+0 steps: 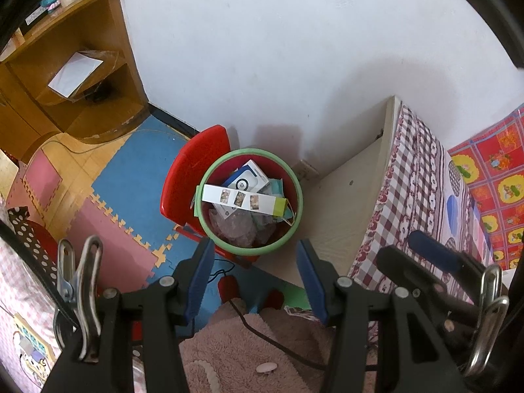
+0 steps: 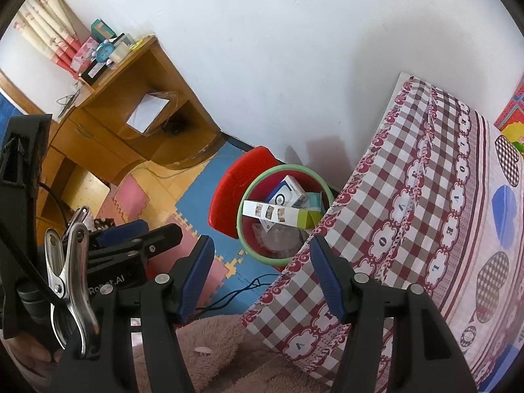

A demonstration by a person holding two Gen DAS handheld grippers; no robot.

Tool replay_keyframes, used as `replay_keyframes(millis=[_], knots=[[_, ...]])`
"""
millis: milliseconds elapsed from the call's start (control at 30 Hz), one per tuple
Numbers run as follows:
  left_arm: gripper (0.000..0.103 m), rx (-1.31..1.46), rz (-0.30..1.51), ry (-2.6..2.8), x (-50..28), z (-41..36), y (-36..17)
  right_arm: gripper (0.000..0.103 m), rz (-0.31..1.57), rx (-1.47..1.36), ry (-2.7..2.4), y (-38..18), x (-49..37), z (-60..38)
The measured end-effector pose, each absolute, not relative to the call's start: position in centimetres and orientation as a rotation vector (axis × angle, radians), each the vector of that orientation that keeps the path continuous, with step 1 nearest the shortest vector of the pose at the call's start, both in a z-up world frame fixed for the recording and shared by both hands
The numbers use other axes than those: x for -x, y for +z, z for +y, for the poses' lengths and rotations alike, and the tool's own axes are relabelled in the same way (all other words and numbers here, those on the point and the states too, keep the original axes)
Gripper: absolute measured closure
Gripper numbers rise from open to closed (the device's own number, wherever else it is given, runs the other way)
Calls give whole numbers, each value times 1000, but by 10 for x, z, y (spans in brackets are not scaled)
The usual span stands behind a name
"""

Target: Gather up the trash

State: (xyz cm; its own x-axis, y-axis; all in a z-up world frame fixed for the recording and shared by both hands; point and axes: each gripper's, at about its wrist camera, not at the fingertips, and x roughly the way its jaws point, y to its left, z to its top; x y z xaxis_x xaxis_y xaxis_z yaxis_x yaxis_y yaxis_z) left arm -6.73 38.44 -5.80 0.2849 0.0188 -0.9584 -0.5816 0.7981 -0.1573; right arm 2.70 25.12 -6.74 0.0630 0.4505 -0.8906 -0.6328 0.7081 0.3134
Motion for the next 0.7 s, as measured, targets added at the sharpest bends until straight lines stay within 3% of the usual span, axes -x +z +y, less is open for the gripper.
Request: replay_keyframes(millis=[700], knots=[[49,538,1235,426,64,388,-61,40,1262,178,821,-67,-29,254]])
